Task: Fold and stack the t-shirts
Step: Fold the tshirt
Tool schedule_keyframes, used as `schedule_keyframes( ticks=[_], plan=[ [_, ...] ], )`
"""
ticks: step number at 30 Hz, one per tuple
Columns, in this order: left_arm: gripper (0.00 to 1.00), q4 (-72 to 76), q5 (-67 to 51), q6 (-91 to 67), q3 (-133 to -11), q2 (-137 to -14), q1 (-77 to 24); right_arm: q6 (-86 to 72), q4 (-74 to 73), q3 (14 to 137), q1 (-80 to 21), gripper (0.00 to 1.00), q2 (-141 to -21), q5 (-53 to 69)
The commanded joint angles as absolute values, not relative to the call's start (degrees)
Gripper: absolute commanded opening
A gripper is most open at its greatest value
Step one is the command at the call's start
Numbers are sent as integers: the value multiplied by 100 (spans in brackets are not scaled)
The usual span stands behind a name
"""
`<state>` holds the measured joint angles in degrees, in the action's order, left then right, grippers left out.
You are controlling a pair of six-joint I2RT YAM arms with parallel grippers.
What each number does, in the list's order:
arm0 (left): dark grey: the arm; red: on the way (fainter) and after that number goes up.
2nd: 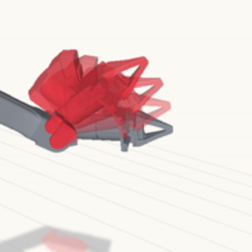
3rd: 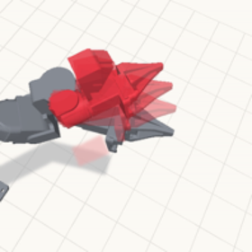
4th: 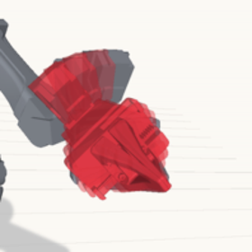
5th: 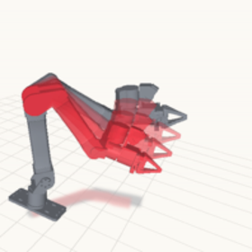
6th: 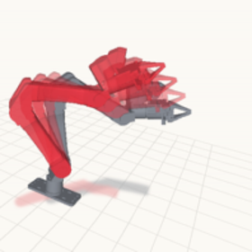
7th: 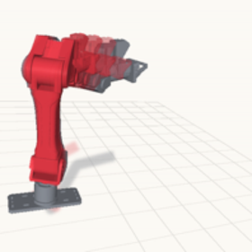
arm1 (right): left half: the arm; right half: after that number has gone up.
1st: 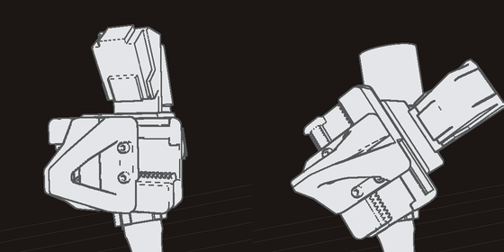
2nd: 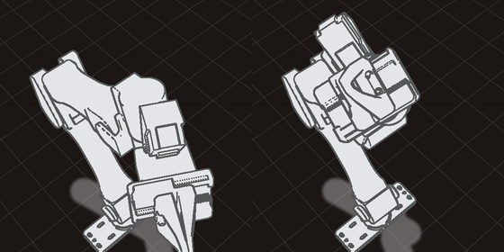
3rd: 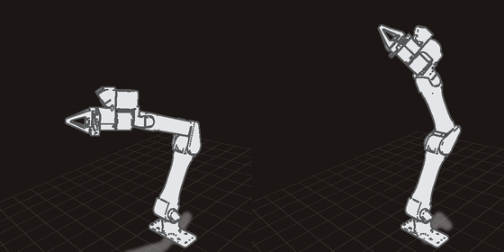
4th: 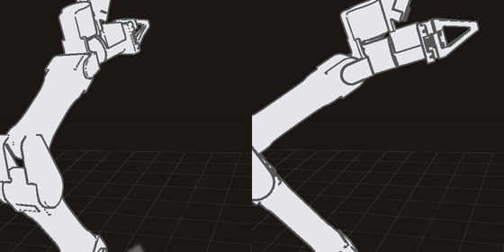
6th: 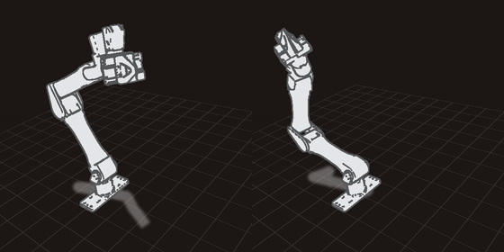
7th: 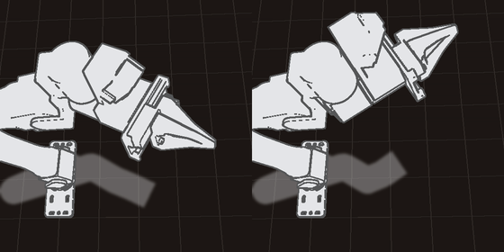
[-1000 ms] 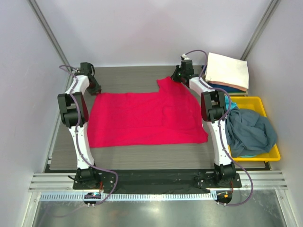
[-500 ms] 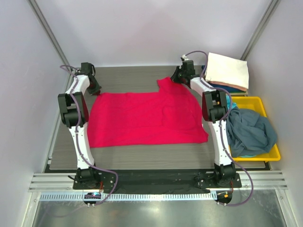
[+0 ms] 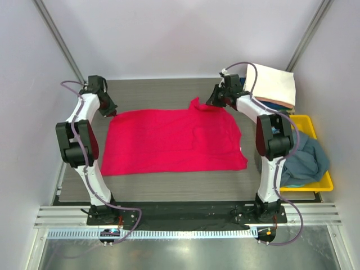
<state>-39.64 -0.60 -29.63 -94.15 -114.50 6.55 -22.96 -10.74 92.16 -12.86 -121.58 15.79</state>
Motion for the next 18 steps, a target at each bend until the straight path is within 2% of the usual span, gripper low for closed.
schedule_keyframes(
  ticks=[1,11,18],
  plan=[
    [0,-3727,-298,-3041,-8914,-10786,738,-2083,-1046,8685,-1336,1,-11120,1530],
    [0,-3454,-298,-2997,-7657,-9730,1028,-2162,-1239,6805,-1406,1,-8949,1337],
    [0,-3393,-439,-2822,-7296,-9440,1362,-2294,-1380,5872,-1415,1,-7613,967]
  ],
)
